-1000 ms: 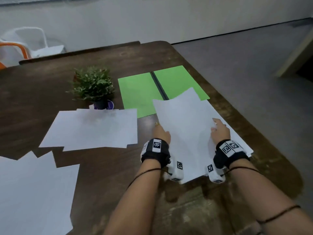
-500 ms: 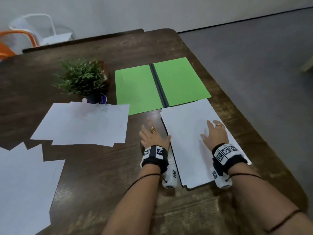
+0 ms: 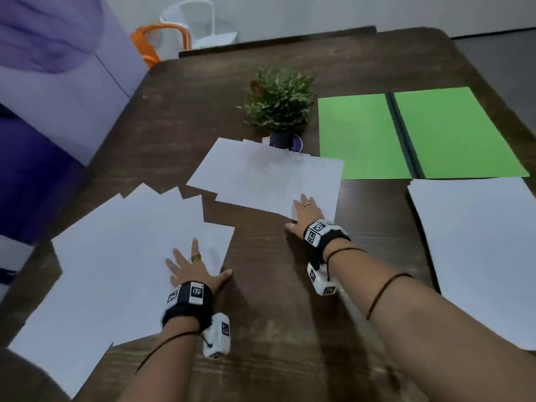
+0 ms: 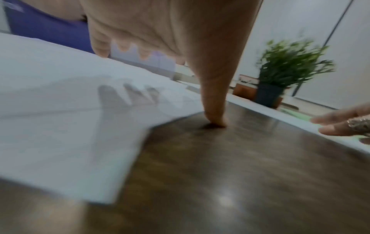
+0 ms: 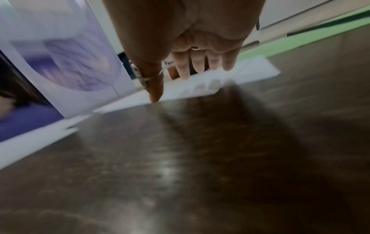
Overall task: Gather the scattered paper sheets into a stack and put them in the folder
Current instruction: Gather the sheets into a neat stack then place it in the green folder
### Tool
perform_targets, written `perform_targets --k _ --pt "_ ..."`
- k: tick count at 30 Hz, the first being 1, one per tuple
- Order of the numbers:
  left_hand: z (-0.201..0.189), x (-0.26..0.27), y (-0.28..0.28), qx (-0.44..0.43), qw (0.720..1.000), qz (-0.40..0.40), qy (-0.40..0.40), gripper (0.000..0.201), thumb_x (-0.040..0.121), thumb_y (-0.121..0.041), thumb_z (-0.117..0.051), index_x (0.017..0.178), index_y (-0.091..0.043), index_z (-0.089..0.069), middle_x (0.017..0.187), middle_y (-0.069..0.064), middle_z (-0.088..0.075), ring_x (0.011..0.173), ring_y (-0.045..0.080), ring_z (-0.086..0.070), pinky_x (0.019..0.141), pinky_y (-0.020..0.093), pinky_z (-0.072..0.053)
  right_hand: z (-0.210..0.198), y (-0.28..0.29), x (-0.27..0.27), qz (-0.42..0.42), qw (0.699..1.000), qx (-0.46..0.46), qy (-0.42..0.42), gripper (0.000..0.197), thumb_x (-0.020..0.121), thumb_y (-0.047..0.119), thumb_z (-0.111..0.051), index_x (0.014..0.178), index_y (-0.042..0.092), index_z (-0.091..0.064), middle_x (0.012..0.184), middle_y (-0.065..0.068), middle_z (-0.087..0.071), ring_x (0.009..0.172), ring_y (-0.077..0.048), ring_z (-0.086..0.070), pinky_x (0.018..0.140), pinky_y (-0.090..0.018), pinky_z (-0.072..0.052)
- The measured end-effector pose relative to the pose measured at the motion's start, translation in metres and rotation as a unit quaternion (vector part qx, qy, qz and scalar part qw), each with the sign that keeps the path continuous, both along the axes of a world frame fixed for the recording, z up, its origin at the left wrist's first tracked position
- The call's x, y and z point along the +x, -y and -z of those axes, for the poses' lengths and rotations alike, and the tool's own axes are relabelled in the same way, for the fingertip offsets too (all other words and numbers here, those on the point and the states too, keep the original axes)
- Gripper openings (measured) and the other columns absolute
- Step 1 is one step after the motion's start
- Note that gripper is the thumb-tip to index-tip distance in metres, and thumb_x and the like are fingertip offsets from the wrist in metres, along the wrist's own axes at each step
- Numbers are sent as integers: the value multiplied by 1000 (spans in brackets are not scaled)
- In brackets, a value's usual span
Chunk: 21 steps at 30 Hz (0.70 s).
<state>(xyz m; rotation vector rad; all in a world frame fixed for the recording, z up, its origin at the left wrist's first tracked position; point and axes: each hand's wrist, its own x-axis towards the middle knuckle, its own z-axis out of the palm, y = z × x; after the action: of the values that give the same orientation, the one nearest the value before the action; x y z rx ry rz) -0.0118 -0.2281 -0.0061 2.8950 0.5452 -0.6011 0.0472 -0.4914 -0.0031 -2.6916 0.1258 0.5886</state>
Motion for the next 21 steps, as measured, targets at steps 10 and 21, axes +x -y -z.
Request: perform_targets --k 10,21 --pt "16 1 -57 -58 991 63 -103 108 61 -91 -38 142 -47 18 152 0 30 141 32 21 107 66 -3 -1 -111 -30 -45 988 -145 -34 48 96 47 -31 130 17 -48 138 -8 -46 123 -26 -45 109 -49 -19" --pt "26 17 -72 -72 970 108 -208 115 61 -91 -40 132 -43 37 139 6 50 132 44 35 109 67 -8 -38 -54 82 147 972 -162 -86 114 47 50 -87 135 4 -31 133 -15 -42 124 -34 -45 98 -44 -45"
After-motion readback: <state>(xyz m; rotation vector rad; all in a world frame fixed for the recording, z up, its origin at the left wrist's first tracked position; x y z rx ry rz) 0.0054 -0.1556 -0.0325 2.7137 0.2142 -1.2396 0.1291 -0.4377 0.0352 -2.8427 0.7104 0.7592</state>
